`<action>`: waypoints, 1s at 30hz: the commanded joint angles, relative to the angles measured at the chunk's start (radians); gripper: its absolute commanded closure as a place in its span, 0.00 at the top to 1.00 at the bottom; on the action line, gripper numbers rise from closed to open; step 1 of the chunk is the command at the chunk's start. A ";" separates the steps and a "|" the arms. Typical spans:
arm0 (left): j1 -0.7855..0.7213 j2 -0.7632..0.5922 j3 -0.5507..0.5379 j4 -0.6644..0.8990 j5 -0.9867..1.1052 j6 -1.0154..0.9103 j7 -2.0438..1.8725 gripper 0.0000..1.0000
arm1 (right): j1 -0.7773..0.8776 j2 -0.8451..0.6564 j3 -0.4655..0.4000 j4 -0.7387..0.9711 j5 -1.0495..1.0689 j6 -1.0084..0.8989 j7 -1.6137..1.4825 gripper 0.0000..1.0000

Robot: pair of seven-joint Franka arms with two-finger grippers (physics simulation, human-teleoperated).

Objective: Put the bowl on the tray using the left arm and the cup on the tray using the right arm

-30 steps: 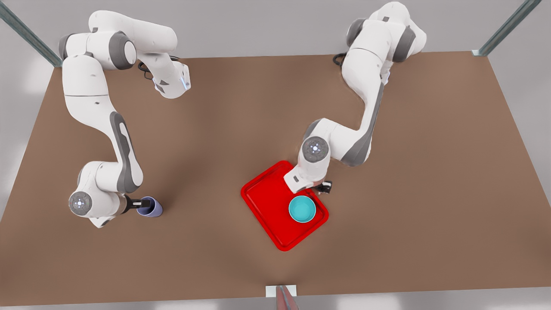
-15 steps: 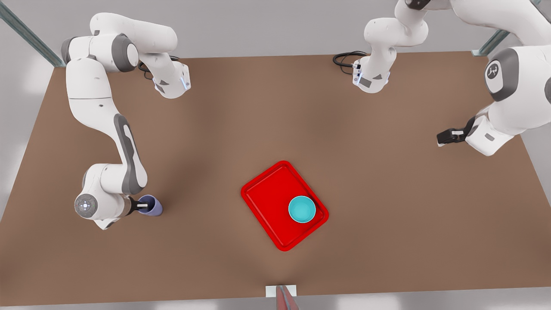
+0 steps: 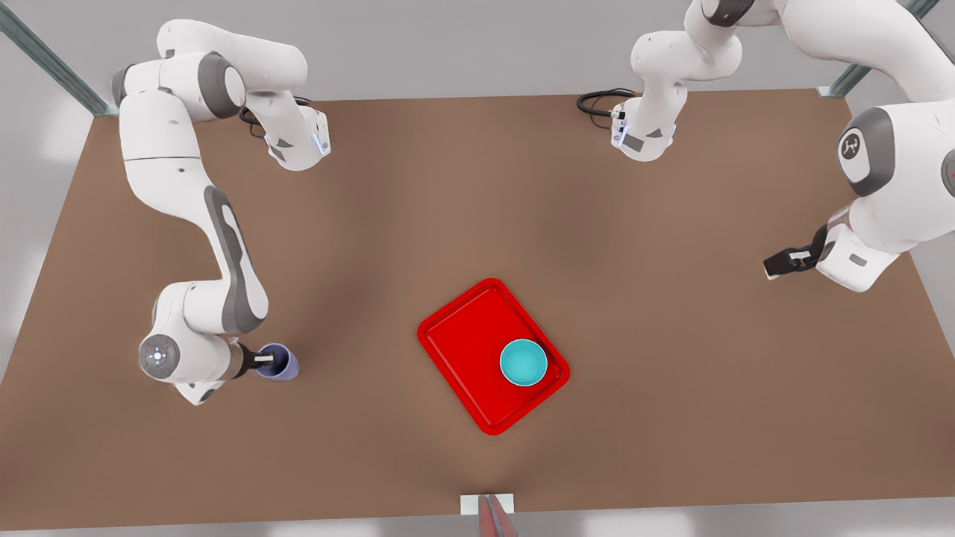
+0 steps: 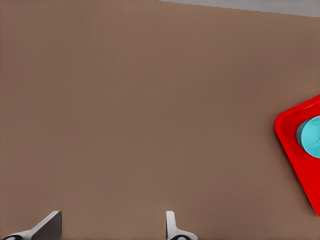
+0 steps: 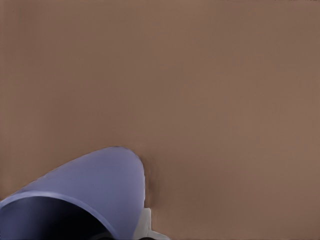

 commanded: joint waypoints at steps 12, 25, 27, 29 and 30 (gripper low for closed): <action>-0.002 0.003 0.000 0.000 0.000 0.002 0.000 1.00 | 0.480 0.106 -0.102 0.226 0.192 -0.027 0.018 0.21; -0.011 0.014 0.000 0.000 0.000 0.002 0.000 1.00 | 0.862 0.298 -0.462 0.344 0.510 -0.039 0.121 0.22; -0.011 0.014 0.000 0.000 0.000 0.002 0.000 1.00 | 0.862 0.301 -0.463 0.344 0.518 -0.039 0.127 0.26; -0.011 0.014 0.000 0.000 0.000 0.002 0.000 1.00 | 0.862 0.306 -0.466 0.344 0.522 -0.038 0.129 0.41; -0.011 0.014 0.000 0.000 0.000 0.002 0.000 1.00 | 0.862 0.316 -0.466 0.347 0.522 -0.038 0.139 0.65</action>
